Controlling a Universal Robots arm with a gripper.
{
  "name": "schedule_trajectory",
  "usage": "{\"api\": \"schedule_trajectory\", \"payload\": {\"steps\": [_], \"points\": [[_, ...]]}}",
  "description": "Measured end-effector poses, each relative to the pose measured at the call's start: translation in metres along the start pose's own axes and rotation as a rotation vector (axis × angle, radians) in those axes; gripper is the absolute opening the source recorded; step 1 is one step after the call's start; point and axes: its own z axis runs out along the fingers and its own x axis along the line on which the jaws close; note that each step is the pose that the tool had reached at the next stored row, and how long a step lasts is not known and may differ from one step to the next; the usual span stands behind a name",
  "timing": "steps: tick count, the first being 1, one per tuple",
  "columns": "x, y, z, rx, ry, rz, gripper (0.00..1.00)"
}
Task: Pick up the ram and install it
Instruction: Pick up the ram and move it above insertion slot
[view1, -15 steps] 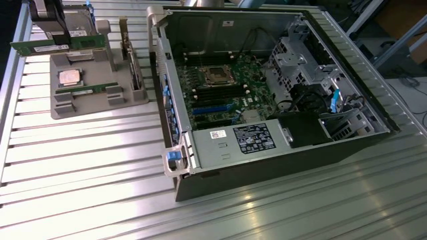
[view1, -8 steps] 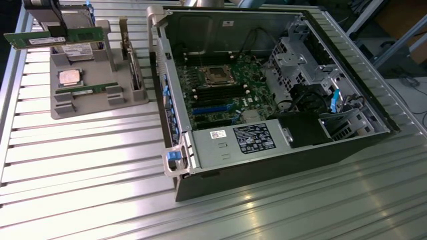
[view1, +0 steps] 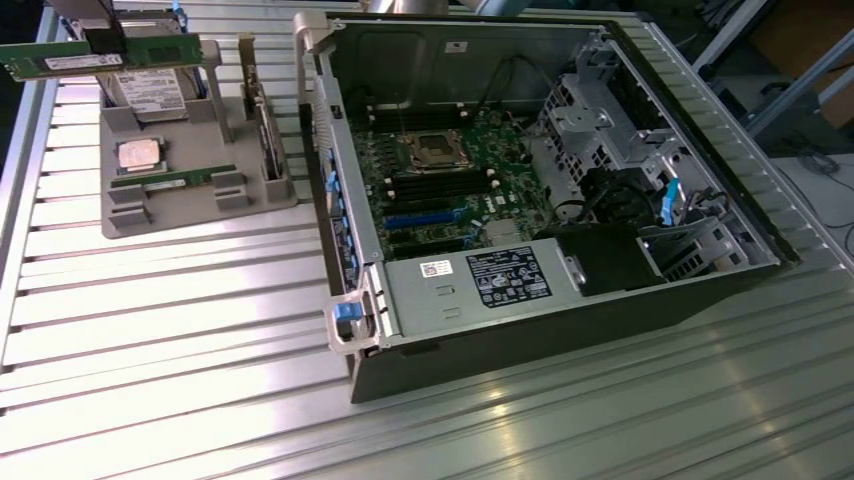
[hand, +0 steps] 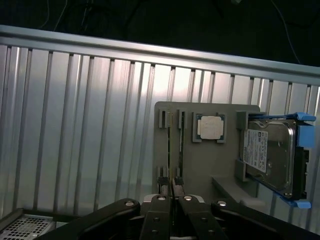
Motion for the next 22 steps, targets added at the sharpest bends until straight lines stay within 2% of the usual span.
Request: {"api": "schedule_trajectory", "payload": {"steps": [6, 22], "points": [[0.0, 0.0, -0.0012, 0.0, 0.0, 0.0, 0.12], [0.002, -0.0181, -0.002, -0.0002, 0.0019, 0.0, 0.12]]}}
